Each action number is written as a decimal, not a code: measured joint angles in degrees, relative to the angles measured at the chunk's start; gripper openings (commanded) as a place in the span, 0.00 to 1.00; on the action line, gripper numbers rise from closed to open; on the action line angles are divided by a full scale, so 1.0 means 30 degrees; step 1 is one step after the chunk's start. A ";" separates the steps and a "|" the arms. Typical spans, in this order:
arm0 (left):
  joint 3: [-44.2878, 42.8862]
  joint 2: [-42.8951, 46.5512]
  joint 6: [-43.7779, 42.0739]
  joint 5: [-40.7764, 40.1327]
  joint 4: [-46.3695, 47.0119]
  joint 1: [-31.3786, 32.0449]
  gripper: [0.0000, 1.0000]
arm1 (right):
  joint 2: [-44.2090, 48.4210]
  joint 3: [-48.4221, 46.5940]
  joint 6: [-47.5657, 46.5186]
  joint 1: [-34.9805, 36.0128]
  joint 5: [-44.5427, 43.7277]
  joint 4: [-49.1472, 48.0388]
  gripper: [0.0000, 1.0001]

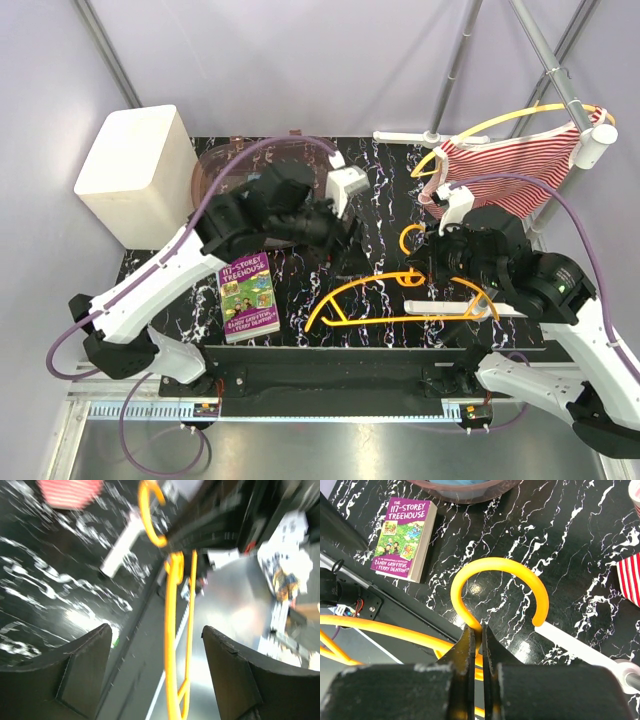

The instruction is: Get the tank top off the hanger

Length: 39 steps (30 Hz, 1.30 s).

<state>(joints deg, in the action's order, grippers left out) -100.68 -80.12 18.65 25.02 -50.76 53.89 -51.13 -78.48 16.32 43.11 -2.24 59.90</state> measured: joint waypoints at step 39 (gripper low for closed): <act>-0.5173 -0.0750 -0.3585 -0.5362 -0.1909 0.2280 0.00 | 0.6237 -0.3803 0.4182 0.0058 -0.7592 0.1144 0.84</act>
<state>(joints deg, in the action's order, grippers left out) -116.20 -82.37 7.90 8.93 -56.49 60.73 -32.42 -89.89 28.86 43.29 -25.02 63.33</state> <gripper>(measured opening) 0.127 0.839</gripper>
